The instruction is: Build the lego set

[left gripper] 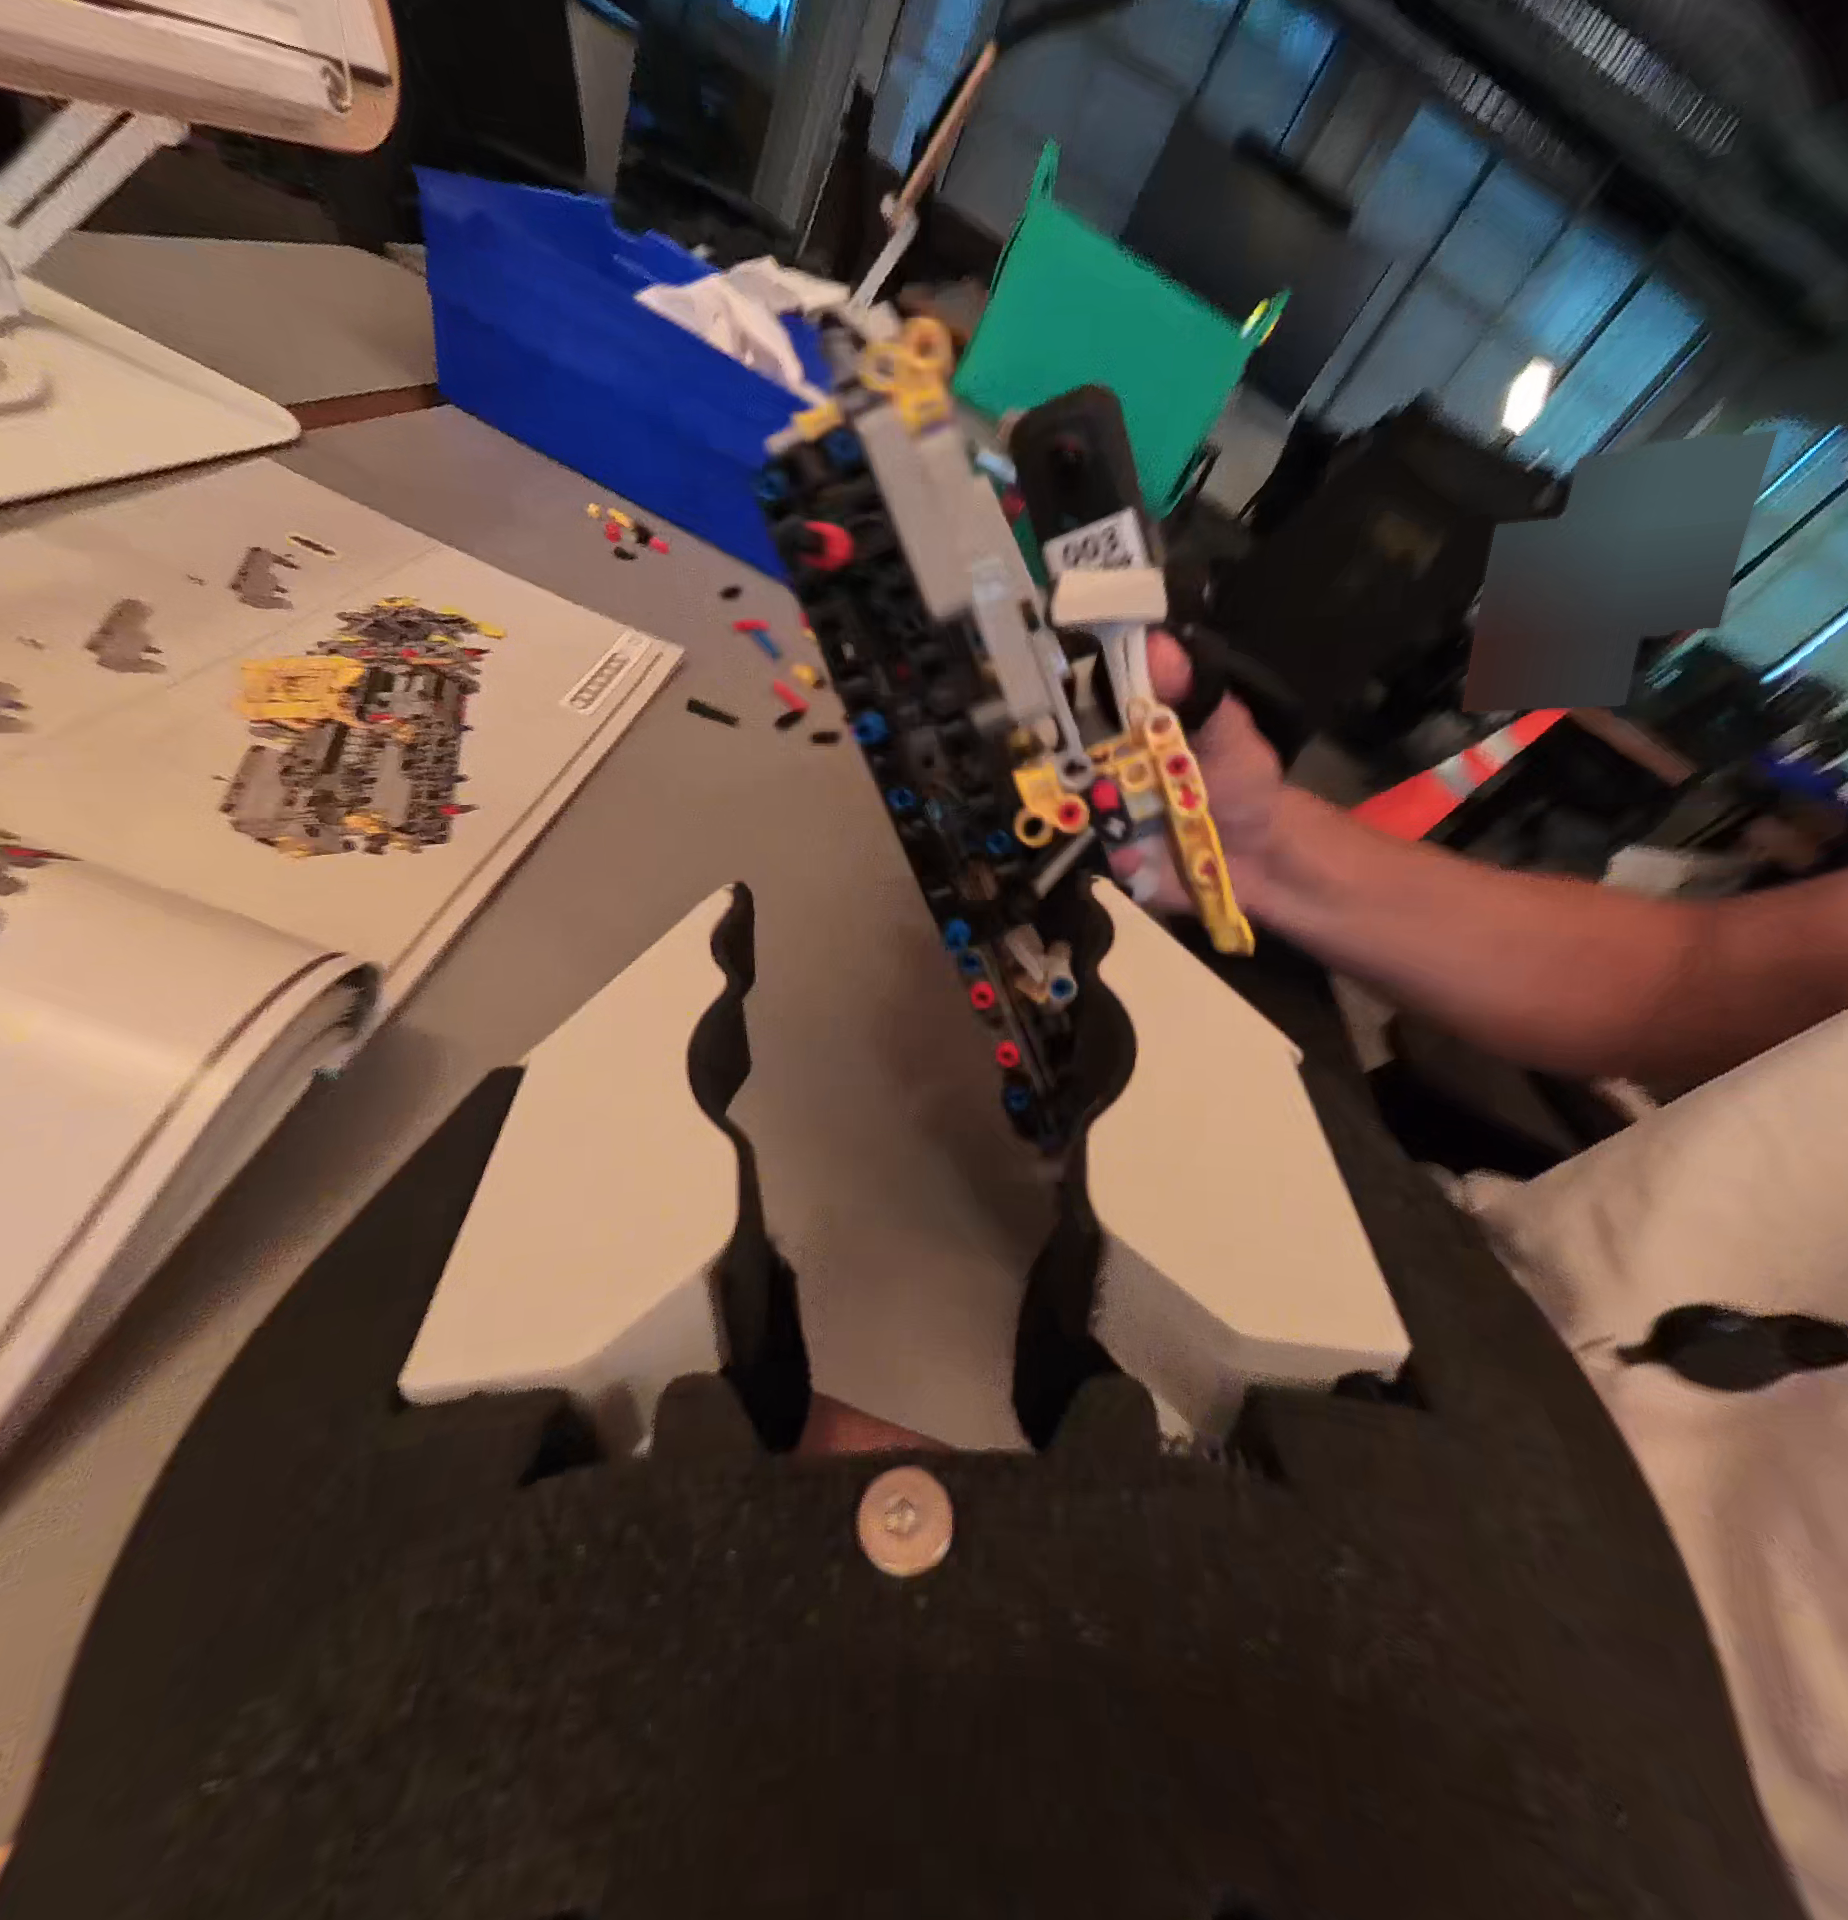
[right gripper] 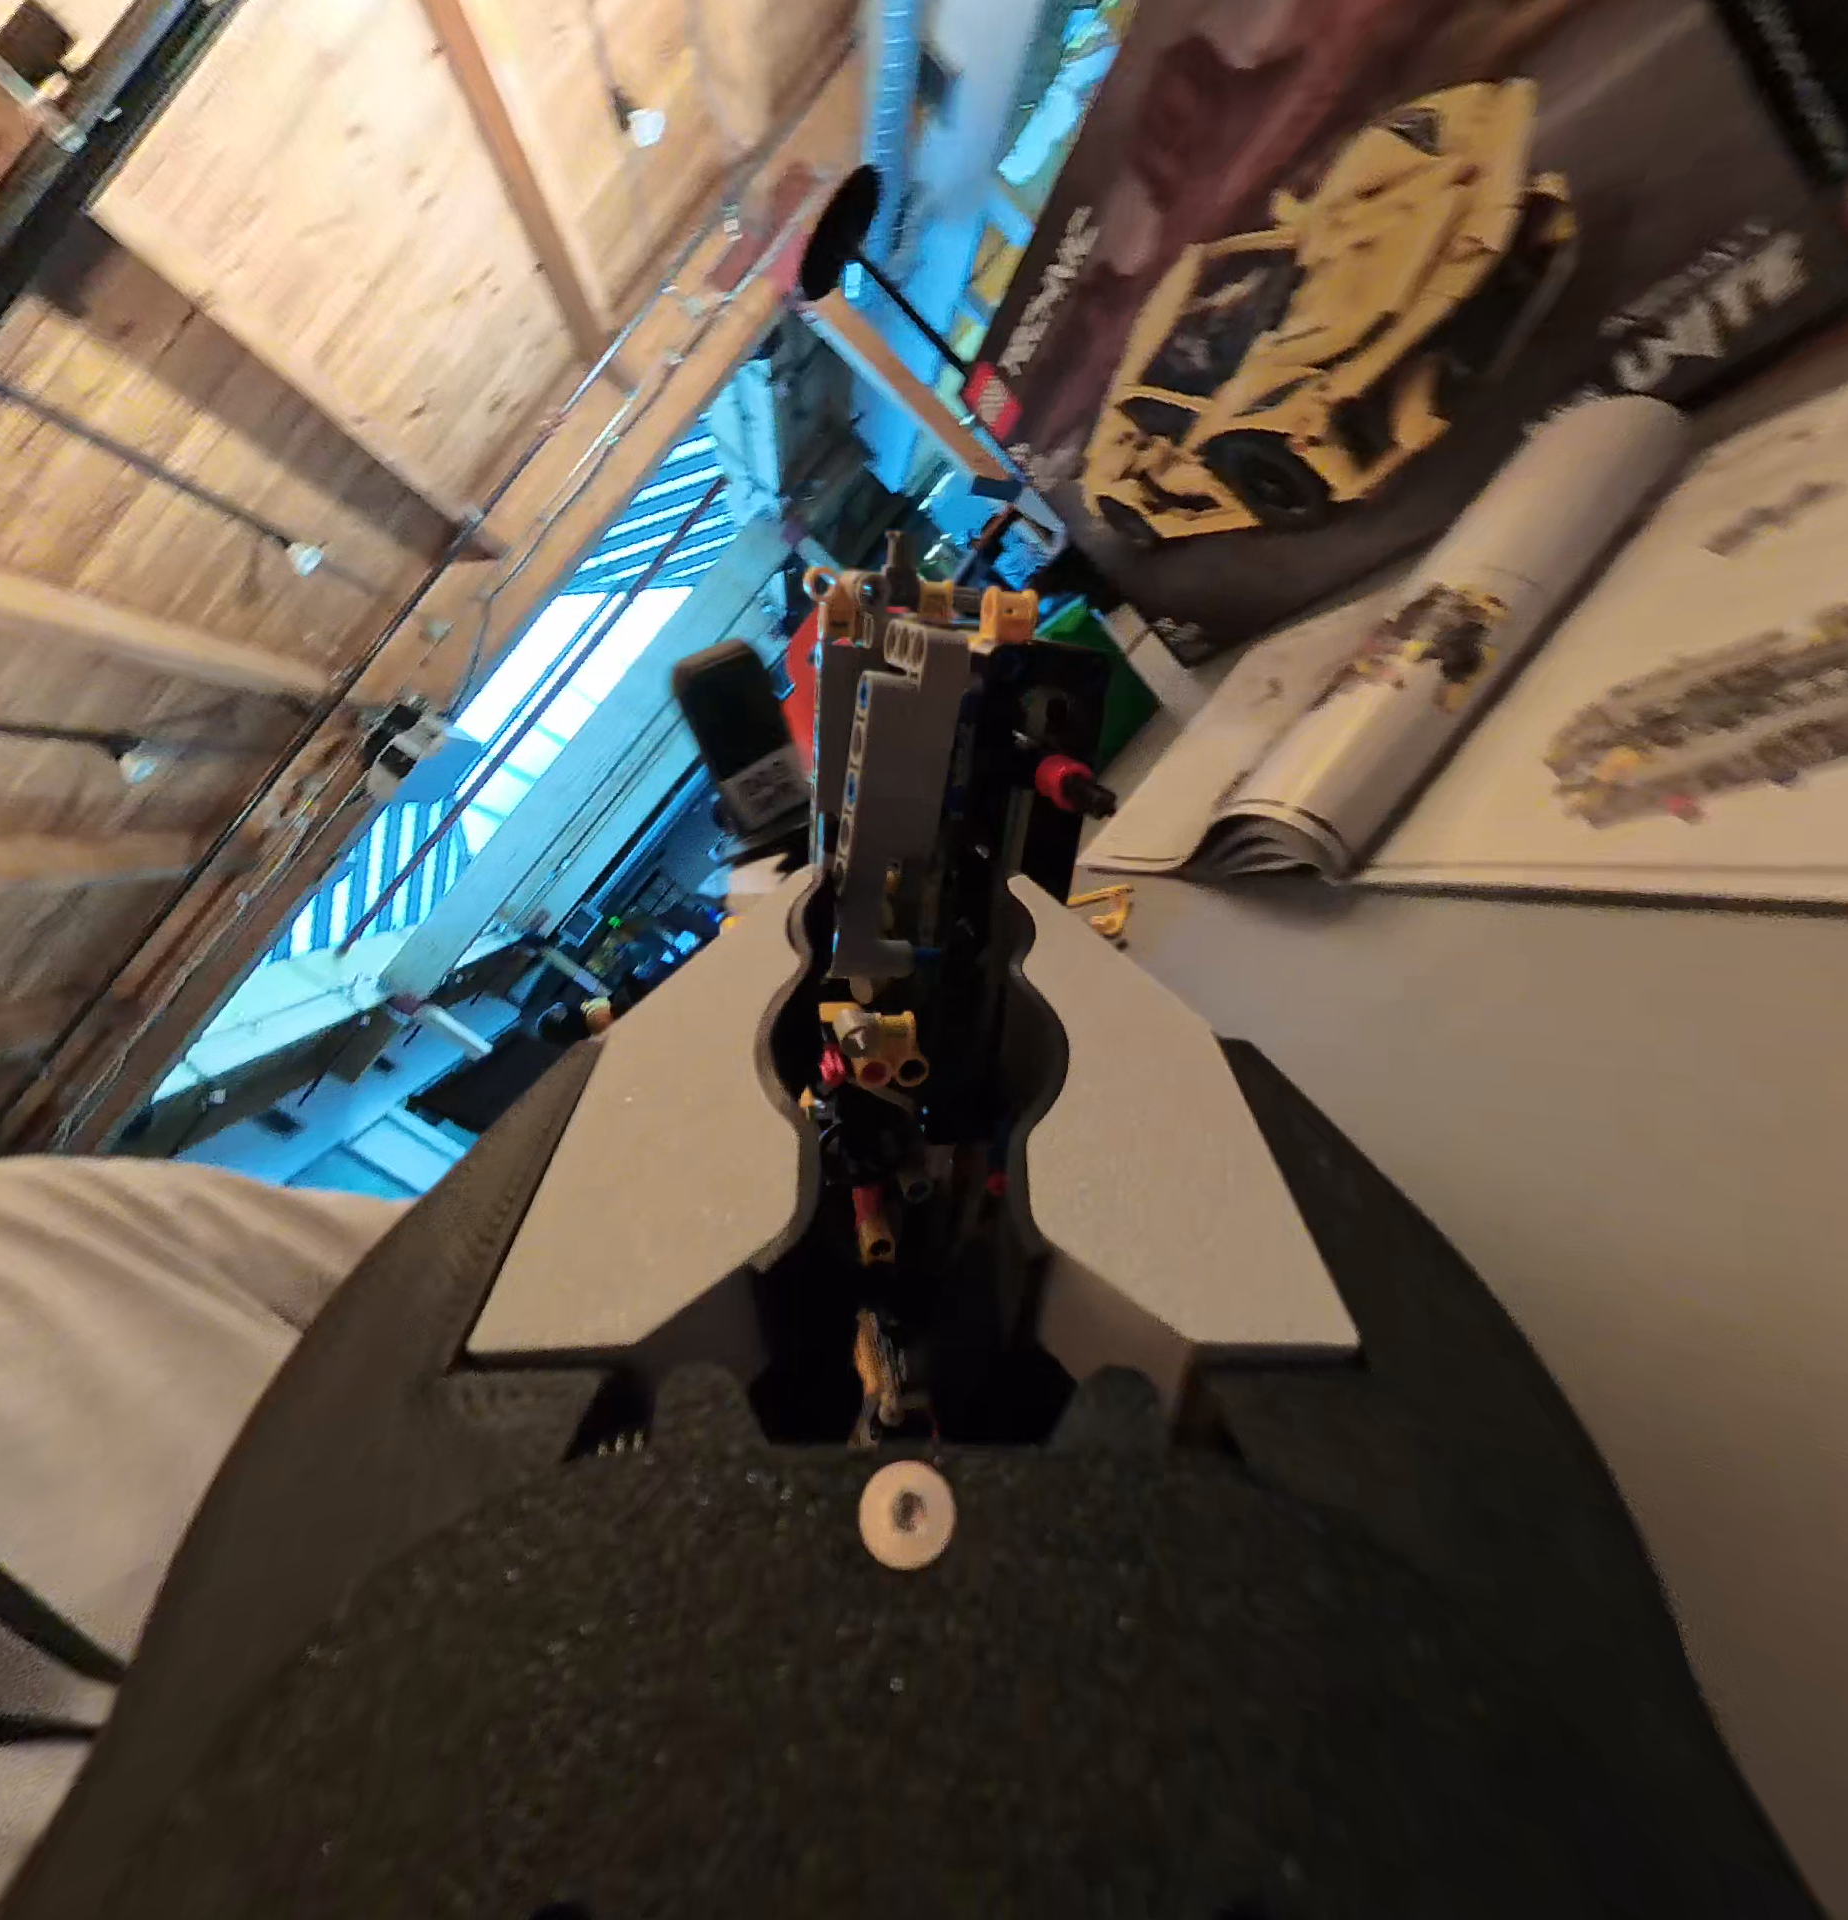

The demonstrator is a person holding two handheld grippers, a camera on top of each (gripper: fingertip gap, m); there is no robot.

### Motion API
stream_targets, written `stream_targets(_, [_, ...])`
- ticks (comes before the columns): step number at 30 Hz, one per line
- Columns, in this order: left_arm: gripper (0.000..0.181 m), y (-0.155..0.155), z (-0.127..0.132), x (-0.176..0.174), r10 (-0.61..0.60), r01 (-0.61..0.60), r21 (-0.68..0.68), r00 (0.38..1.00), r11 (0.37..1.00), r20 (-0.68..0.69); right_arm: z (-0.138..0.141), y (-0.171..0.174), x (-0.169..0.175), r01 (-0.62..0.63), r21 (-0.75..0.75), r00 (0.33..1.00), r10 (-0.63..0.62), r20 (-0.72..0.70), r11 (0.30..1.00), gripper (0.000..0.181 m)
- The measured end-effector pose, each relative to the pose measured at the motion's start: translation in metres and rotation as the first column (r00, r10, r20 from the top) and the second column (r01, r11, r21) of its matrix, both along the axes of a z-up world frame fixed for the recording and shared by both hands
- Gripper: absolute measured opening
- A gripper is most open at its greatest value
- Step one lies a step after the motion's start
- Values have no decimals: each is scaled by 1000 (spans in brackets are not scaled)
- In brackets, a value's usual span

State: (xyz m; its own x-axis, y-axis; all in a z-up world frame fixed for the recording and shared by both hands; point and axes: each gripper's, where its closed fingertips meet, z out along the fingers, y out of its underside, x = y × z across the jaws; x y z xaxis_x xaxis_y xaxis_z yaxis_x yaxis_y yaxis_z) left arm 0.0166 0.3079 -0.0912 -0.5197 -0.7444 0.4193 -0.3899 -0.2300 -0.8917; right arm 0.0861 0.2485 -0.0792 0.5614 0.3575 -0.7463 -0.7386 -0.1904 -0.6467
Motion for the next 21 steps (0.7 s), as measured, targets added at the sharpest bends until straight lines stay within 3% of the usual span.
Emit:
stream_targets(3, [61, -16, 10, 0, -90, 91, -155, 996, 984, 12, 11, -2, -12, -46, 60, 996, 41, 74, 997, 29])
stream_targets(6, [61, -34, 14, -2, -151, 153, -165, 988, 974, 28, 21, -5, -20, -78, 114, 992, 66, 108, 990, 29])
stream_targets(9, [38, -41, 21, -10, -202, 211, -186, 977, 960, 68, 27, -10, -20, -113, 167, 991, 99, 93, 979, 28])
stream_targets(11, [38, -39, 29, -16, -220, 239, -233, 970, 943, 103, 29, -12, -22, -140, 182, 987, 124, 100, 973, 29])
stream_targets(16, [45, -20, 45, -10, -109, 149, -310, 984, 939, 141, 32, -12, -30, -185, 175, 973, 156, 169, 967, 29])
stream_targets(21, [45, -19, 47, -6, 27, -6, -177, 993, 984, 117, 35, -12, -36, -183, 166, 966, 147, 211, 969, 29])
